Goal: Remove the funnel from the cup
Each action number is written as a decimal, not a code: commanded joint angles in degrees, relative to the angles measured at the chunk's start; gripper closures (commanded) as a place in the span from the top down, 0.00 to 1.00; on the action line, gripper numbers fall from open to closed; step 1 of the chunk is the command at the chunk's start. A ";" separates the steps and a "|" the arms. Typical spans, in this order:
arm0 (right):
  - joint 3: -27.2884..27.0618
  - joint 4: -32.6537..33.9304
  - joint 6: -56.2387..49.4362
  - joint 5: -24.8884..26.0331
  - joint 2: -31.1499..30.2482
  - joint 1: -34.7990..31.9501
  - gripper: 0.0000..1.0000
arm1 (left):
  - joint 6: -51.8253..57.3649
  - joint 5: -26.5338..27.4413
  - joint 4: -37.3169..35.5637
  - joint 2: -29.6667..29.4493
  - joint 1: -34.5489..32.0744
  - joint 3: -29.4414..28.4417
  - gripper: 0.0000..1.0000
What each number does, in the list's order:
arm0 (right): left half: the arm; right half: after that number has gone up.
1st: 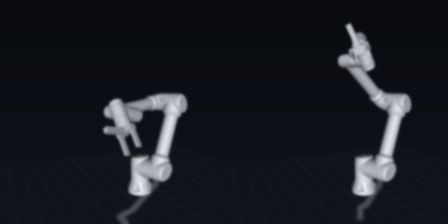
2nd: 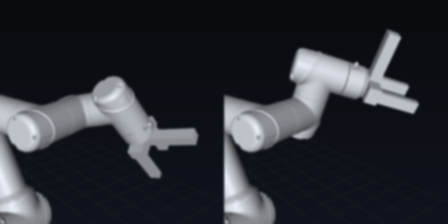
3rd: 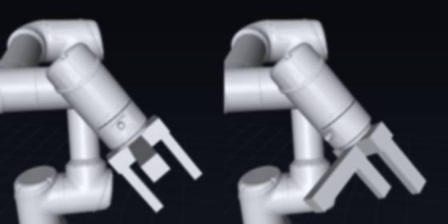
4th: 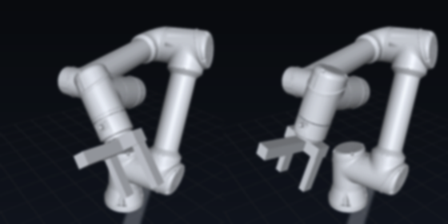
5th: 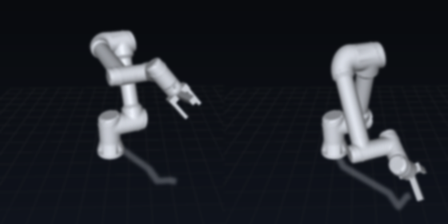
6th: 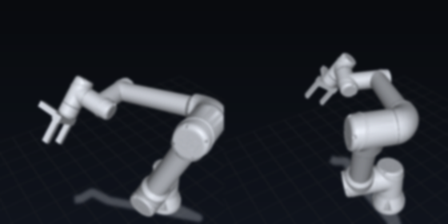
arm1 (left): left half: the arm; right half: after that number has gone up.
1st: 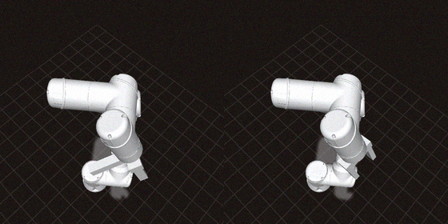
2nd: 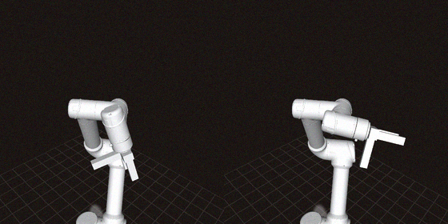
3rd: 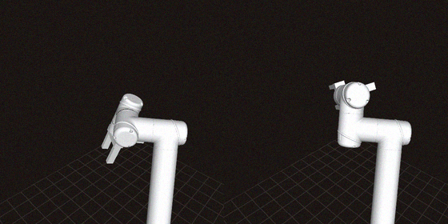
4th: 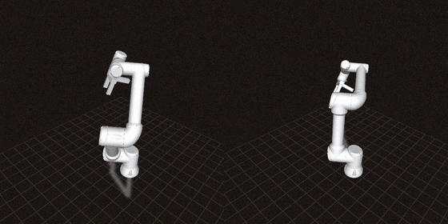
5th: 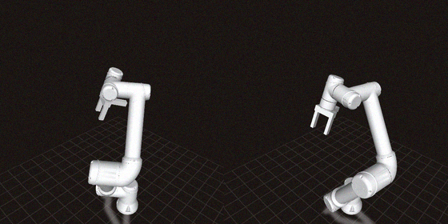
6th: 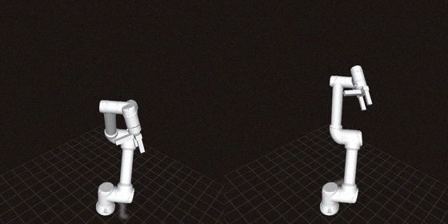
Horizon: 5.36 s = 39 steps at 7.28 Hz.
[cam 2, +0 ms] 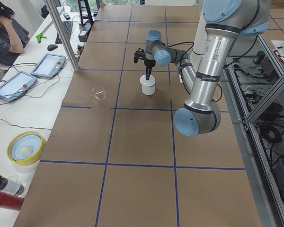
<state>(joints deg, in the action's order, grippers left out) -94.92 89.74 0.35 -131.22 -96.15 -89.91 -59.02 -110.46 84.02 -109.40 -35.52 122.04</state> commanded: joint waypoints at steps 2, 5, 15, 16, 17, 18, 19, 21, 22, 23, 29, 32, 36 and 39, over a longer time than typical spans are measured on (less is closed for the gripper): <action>0.00 0.00 0.00 0.00 0.00 0.00 1.00 | -0.22 -0.28 -0.35 -3.45 0.45 -4.61 0.00; 0.00 0.00 0.00 0.00 0.00 0.00 1.00 | -0.30 -0.28 -0.26 -3.54 0.62 -4.53 0.00; 0.00 0.00 0.00 0.00 0.00 0.00 1.00 | -3.73 -0.19 -0.09 -3.36 3.17 -4.35 0.00; 0.09 0.00 0.00 0.00 0.00 0.00 1.00 | -3.73 -0.19 -0.09 -3.36 3.17 -4.44 0.00; 0.00 0.00 0.00 0.00 0.00 0.00 1.00 | -3.73 -0.19 -0.09 -3.36 3.17 -4.61 0.00; 0.00 0.00 0.00 0.00 0.00 0.00 1.00 | -3.73 -0.19 -0.09 -3.36 3.17 -4.70 0.00; 0.00 0.00 0.00 0.00 0.00 0.00 1.00 | -3.65 -0.19 -0.09 -3.36 3.17 -4.79 0.26; 0.00 0.00 0.00 0.00 0.00 0.00 1.00 | -3.56 -0.02 -0.09 -3.36 3.17 -4.79 0.97; 0.00 0.00 0.00 0.00 0.00 0.00 1.00 | -3.56 0.07 -0.09 -3.36 3.17 -4.70 0.99; 0.00 0.00 0.00 0.00 0.00 0.00 1.00 | -2.69 0.07 -0.09 -3.27 2.83 -4.01 0.99; 0.09 0.00 0.00 0.00 0.00 0.00 1.00 | 41.67 -21.26 0.35 11.38 -37.10 -10.20 1.00; 0.09 0.00 0.00 0.00 0.00 0.00 1.00 | 71.27 -21.55 0.88 20.07 -50.32 -24.69 1.00; 0.00 0.00 0.00 0.00 0.00 0.00 1.00 | 73.88 -21.11 1.06 23.54 -60.97 -26.33 1.00; 0.00 0.00 0.00 0.00 0.00 0.00 1.00 | 73.87 -21.28 1.14 22.92 -60.64 -25.88 1.00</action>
<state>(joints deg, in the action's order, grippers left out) -94.92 89.74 0.35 -131.22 -96.15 -89.91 14.73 -131.63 85.04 -86.38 -96.20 96.03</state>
